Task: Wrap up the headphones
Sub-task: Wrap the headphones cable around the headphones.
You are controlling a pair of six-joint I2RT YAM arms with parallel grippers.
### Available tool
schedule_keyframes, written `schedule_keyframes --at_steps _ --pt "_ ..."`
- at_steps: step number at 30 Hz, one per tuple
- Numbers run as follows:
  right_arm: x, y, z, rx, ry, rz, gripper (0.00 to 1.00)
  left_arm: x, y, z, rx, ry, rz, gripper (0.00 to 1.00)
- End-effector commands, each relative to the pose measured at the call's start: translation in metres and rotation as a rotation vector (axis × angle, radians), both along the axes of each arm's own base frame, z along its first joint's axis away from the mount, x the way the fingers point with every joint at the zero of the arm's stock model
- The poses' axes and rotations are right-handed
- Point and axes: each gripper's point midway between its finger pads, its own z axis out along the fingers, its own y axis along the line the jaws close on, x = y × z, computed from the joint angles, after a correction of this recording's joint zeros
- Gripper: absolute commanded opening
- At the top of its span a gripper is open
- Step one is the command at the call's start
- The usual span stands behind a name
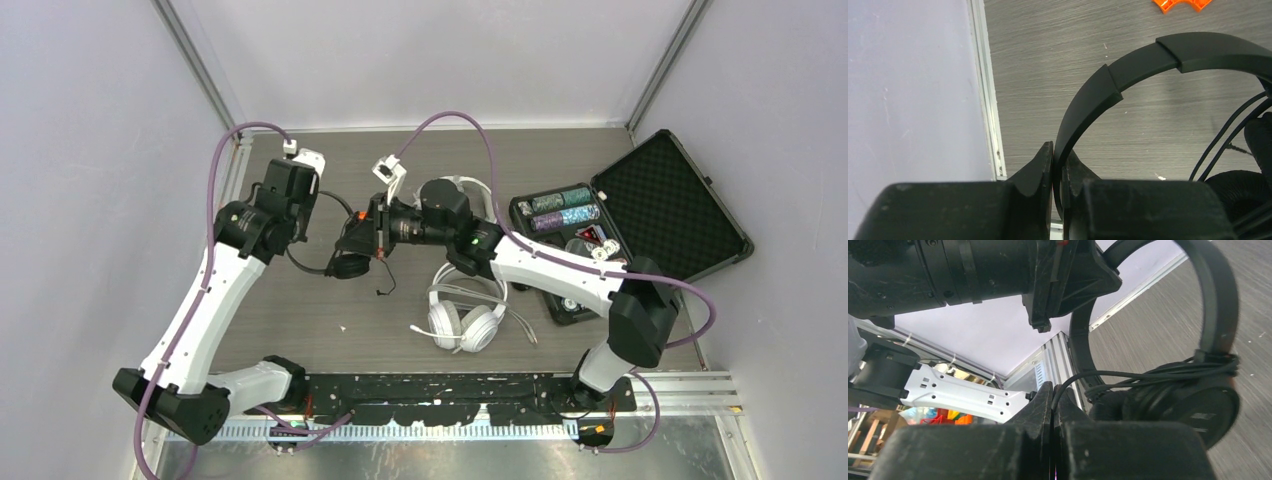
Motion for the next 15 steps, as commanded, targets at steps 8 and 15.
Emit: schedule_keyframes --at_steps 8,15 --pt "-0.009 0.014 0.029 0.077 0.005 -0.015 0.05 0.019 -0.002 0.010 -0.169 -0.153 0.248 0.00" --pt "-0.009 0.012 0.011 0.013 -0.034 -0.057 0.06 0.023 -0.002 0.019 -0.272 -0.271 0.306 0.00"
